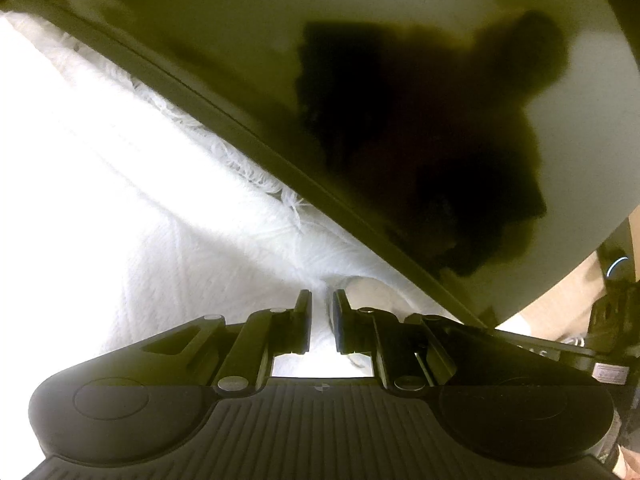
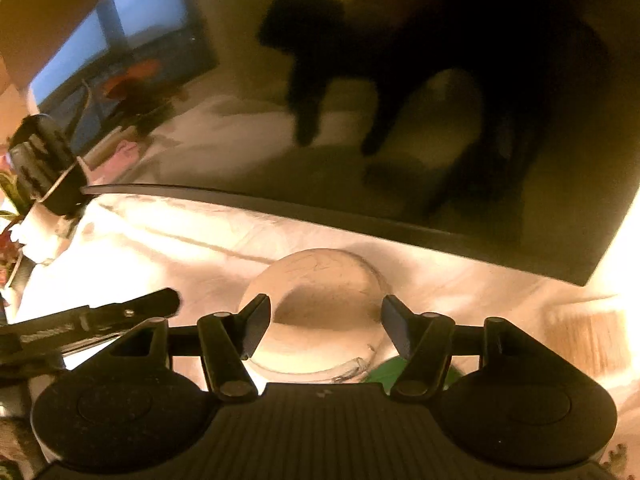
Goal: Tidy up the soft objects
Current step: 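Grasp the beige round zippered case with the left tool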
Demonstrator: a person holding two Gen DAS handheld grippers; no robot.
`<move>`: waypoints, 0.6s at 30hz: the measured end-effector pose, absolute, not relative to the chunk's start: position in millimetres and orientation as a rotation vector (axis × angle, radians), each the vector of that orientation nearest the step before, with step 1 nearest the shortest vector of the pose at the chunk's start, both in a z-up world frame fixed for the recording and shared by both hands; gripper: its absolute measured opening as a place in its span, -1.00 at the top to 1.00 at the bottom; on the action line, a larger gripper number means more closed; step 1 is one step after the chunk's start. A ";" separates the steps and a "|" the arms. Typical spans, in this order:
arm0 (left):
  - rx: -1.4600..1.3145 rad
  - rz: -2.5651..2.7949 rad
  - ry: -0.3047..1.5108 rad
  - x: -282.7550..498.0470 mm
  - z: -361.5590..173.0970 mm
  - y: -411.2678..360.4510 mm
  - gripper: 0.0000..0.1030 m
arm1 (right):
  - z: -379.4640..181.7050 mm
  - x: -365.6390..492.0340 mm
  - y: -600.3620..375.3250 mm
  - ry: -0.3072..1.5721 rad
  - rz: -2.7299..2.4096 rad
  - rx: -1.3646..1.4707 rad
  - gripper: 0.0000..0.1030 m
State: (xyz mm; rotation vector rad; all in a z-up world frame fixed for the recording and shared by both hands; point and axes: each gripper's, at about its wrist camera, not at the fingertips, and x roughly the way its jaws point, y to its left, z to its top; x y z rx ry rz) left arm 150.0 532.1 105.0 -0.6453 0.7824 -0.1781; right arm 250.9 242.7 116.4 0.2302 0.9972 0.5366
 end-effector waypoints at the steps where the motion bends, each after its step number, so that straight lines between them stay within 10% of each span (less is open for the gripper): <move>1: -0.645 -0.179 0.781 148.1 104.3 533.1 0.77 | 118.4 248.3 246.1 1.001 0.568 0.236 -0.23; 18: -0.800 -0.299 0.772 142.6 83.3 529.7 0.77 | 133.2 250.1 223.8 0.948 0.549 0.203 0.25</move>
